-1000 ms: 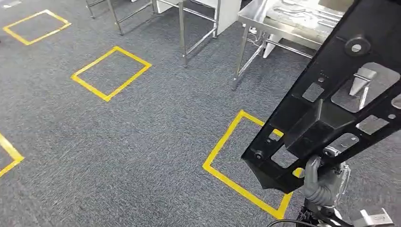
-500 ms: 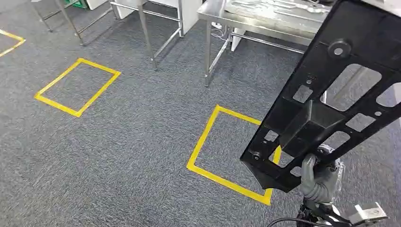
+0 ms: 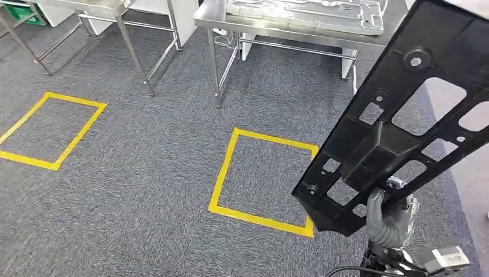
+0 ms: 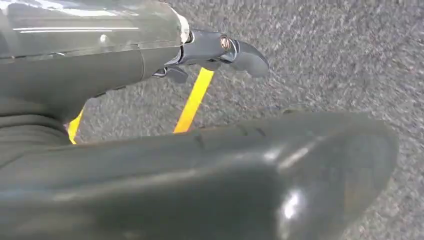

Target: Take the parts from the cabinet and place them on the table.

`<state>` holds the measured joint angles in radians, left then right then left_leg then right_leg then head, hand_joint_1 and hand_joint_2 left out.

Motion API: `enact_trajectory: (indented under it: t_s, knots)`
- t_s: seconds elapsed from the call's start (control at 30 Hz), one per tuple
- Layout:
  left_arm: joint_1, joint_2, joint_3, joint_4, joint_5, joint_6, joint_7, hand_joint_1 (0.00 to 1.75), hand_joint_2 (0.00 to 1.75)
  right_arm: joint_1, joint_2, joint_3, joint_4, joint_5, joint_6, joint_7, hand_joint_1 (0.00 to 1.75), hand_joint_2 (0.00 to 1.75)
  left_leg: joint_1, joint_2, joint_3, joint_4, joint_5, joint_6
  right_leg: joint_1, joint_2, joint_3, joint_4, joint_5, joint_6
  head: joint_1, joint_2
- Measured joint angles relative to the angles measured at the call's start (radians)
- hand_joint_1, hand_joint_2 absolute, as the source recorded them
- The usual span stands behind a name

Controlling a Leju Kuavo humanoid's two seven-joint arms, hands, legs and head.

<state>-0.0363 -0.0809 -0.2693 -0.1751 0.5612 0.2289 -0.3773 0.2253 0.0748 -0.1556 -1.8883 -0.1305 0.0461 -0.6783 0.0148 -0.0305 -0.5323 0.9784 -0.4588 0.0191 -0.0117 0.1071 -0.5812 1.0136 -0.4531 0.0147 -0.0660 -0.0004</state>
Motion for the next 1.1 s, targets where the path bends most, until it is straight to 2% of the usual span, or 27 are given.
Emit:
enact_trajectory:
  t_s: [0.03,0.07,0.13,0.17,0.2,0.23,0.27,0.3,0.33,0.37,0.47,0.5,0.53,0.57,0.63,0.67,0.7,0.73,0.8,0.83,0.87,0.9,0.97,1.0,1.03,1.07,1.1]
  knots:
    - [0.001,0.000,0.000,0.000,0.000,0.000,-0.002,0.00,0.00,-0.004,-0.005,0.000,0.000,0.000,-0.001,0.000,1.75,1.75,-0.001,0.011,0.002,-0.004,-0.001,0.008,0.004,-0.062,-0.020,0.039,-0.028,0.005,0.000,0.000]
    - [0.004,0.000,0.000,0.000,-0.002,-0.001,-0.002,0.00,0.00,-0.007,-0.010,0.001,0.000,0.000,-0.001,0.000,1.75,1.75,-0.003,0.024,0.001,-0.003,-0.001,0.010,0.002,-0.088,-0.058,0.110,-0.068,0.009,0.000,0.000]
    - [0.007,0.000,0.000,0.000,-0.004,-0.002,-0.002,0.00,0.00,-0.004,-0.010,0.002,0.000,0.000,-0.004,0.000,1.75,1.75,-0.004,0.051,0.000,-0.002,-0.005,0.011,-0.004,-0.099,-0.140,0.267,-0.130,0.015,0.000,0.000]
    - [0.008,0.000,0.000,0.000,-0.004,-0.002,-0.002,0.00,0.00,-0.002,-0.011,0.002,0.000,0.000,-0.005,0.000,1.75,1.75,-0.004,0.063,0.001,-0.001,-0.007,0.009,-0.006,-0.101,-0.159,0.302,-0.130,0.018,0.000,0.000]
    - [0.008,0.000,0.000,0.000,-0.004,-0.003,-0.002,0.00,0.00,-0.001,-0.011,0.002,0.000,0.000,-0.007,0.000,1.75,1.75,-0.004,0.076,0.003,0.000,-0.009,0.007,-0.008,-0.103,-0.152,0.282,-0.105,0.021,0.000,0.000]
    - [0.007,0.000,0.000,0.000,-0.004,-0.002,-0.002,0.00,0.00,-0.001,-0.013,0.002,0.000,-0.002,-0.011,0.000,1.75,1.75,-0.004,0.088,0.006,0.001,-0.013,0.004,-0.011,-0.108,-0.119,0.218,-0.062,0.022,0.000,0.000]
    - [0.006,0.000,0.000,0.000,-0.004,-0.001,-0.002,0.00,0.00,-0.001,-0.014,0.002,0.000,-0.003,-0.013,0.000,1.75,1.75,-0.004,0.100,0.011,0.003,-0.018,0.001,-0.012,-0.121,-0.066,0.120,-0.015,0.021,0.000,0.000]
    - [0.006,-0.001,0.000,0.000,-0.002,0.000,0.000,0.00,0.00,-0.001,-0.016,0.003,0.000,-0.003,-0.013,0.000,1.75,1.75,-0.004,0.110,0.016,0.006,-0.024,-0.004,-0.011,-0.156,-0.015,0.029,0.020,0.019,0.000,0.000]
    - [0.006,0.000,0.000,0.000,0.002,0.001,0.000,0.00,0.00,-0.003,-0.018,0.004,0.000,-0.003,-0.013,0.000,1.75,1.75,-0.012,0.118,0.019,0.008,-0.029,-0.012,0.002,-0.194,-0.001,0.001,0.000,0.009,0.000,0.000]
    - [0.006,0.000,0.000,0.000,0.002,0.001,0.000,0.00,0.00,-0.003,-0.018,0.007,-0.001,-0.003,-0.013,0.000,1.75,1.75,-0.014,0.126,0.020,0.010,-0.035,-0.019,0.001,-0.181,-0.003,-0.003,0.005,0.001,0.000,0.000]
    - [-0.002,0.000,0.000,0.000,0.002,0.002,0.001,0.00,0.00,0.001,-0.020,0.008,-0.002,-0.005,-0.013,0.001,1.75,1.75,-0.014,0.158,0.034,0.005,-0.041,-0.035,0.006,-0.144,-0.007,-0.002,0.002,-0.015,0.000,0.000]
    - [-0.003,0.000,0.000,0.000,0.002,0.000,0.001,0.00,0.00,0.002,-0.020,0.010,-0.003,-0.002,-0.019,0.003,1.75,1.75,-0.007,0.143,0.033,0.013,-0.051,-0.044,-0.005,-0.132,-0.001,-0.008,0.007,-0.024,0.000,0.000]
    - [-0.003,0.000,0.000,0.000,-0.001,0.000,-0.003,0.00,0.00,-0.001,-0.020,0.013,-0.004,0.015,-0.038,0.007,1.75,1.75,-0.005,0.096,0.022,0.047,-0.075,-0.046,-0.005,-0.123,-0.002,-0.008,0.007,-0.030,0.000,0.000]
    - [0.000,0.000,0.000,0.000,-0.002,-0.001,-0.003,0.00,0.00,-0.003,-0.020,0.016,-0.004,0.037,-0.059,0.014,1.75,1.75,-0.004,0.062,-0.010,0.117,-0.117,-0.047,-0.004,-0.114,-0.002,-0.008,0.007,-0.036,0.000,0.000]
    - [0.002,0.000,0.000,0.000,-0.002,-0.001,-0.004,0.00,0.00,-0.004,-0.021,0.021,-0.004,0.075,-0.098,0.029,1.75,1.75,-0.004,0.041,-0.097,0.288,-0.187,-0.050,0.001,-0.098,-0.002,-0.007,0.003,-0.045,0.000,0.000]
    - [0.003,0.000,0.000,0.000,-0.002,0.000,-0.005,0.00,0.00,-0.003,-0.022,0.025,-0.002,0.089,-0.114,0.037,1.75,1.75,-0.004,0.040,-0.129,0.342,-0.193,-0.049,0.004,-0.086,-0.001,-0.007,0.000,-0.048,0.000,0.000]
    - [0.004,0.000,0.000,0.000,-0.003,0.001,-0.008,0.00,0.00,-0.001,-0.022,0.028,0.000,0.101,-0.129,0.040,1.75,1.75,-0.004,0.040,-0.139,0.342,-0.169,-0.045,0.007,-0.074,0.004,-0.007,-0.006,-0.049,0.000,0.000]
    - [0.006,0.000,0.000,0.000,-0.004,0.003,-0.009,0.00,0.00,0.001,-0.023,0.029,0.000,0.114,-0.149,0.044,1.75,1.75,-0.004,0.040,-0.121,0.292,-0.123,-0.040,0.010,-0.067,0.012,-0.007,-0.011,-0.048,0.000,0.000]
    - [0.007,0.000,0.000,0.000,-0.005,0.004,-0.009,0.00,0.00,0.001,-0.024,0.031,0.000,0.130,-0.177,0.058,1.75,1.75,-0.011,0.036,-0.047,0.112,-0.020,-0.020,0.017,-0.058,0.031,-0.007,-0.021,-0.047,0.000,0.000]
    - [0.008,0.007,0.000,0.000,-0.004,0.004,-0.010,0.00,0.00,0.000,-0.028,0.032,0.000,0.138,-0.191,0.073,1.75,1.75,-0.015,0.024,-0.021,0.050,-0.009,-0.003,0.014,-0.057,0.035,-0.007,-0.026,-0.045,0.000,0.000]
    - [0.007,0.007,0.000,0.000,-0.003,0.005,-0.010,0.00,0.00,-0.004,-0.035,0.033,0.000,0.151,-0.208,0.089,1.75,1.75,-0.015,0.025,-0.013,0.023,-0.027,-0.001,0.019,-0.054,0.034,-0.004,-0.032,-0.036,0.000,0.000]
    - [0.002,0.005,0.000,0.000,0.000,0.005,-0.010,0.00,0.00,-0.005,-0.043,0.033,0.000,0.164,-0.228,0.109,1.75,1.75,-0.021,0.025,-0.013,0.022,-0.029,0.000,0.013,-0.054,0.034,-0.011,-0.031,-0.027,0.000,0.000]
    - [0.004,0.005,0.000,0.000,0.002,0.005,-0.010,0.00,0.00,-0.008,-0.062,0.033,0.001,0.191,-0.253,0.138,1.75,1.75,-0.021,0.026,-0.002,0.004,-0.030,0.012,0.013,-0.055,0.040,0.005,-0.013,-0.011,0.000,0.000]
    - [0.006,0.002,0.000,0.000,0.003,0.005,-0.011,0.00,0.00,-0.014,-0.074,0.033,0.001,0.209,-0.264,0.153,1.75,1.75,-0.014,0.028,0.021,-0.005,-0.023,0.015,0.012,-0.060,0.036,0.012,-0.024,-0.008,0.000,0.000]
    - [0.008,0.003,0.000,0.000,0.003,0.005,-0.013,0.00,0.00,-0.022,-0.084,0.033,0.001,0.224,-0.271,0.168,1.75,1.75,-0.014,0.030,0.032,-0.009,-0.025,0.018,0.010,-0.082,0.030,0.036,-0.033,-0.002,0.001,0.000]
    - [0.009,0.003,0.000,0.000,0.004,0.004,-0.013,0.00,0.00,-0.038,-0.096,0.033,0.001,0.235,-0.274,0.181,1.75,1.75,-0.013,0.034,0.038,-0.010,-0.029,0.021,0.008,-0.091,-0.001,0.087,-0.051,0.005,0.001,0.000]
    - [0.009,0.003,0.000,0.000,0.004,0.003,-0.013,0.00,0.00,-0.054,-0.110,0.033,0.002,0.246,-0.274,0.198,1.75,1.75,-0.013,0.037,0.043,-0.010,-0.033,0.021,0.004,-0.095,-0.049,0.157,-0.070,0.012,0.000,0.000]
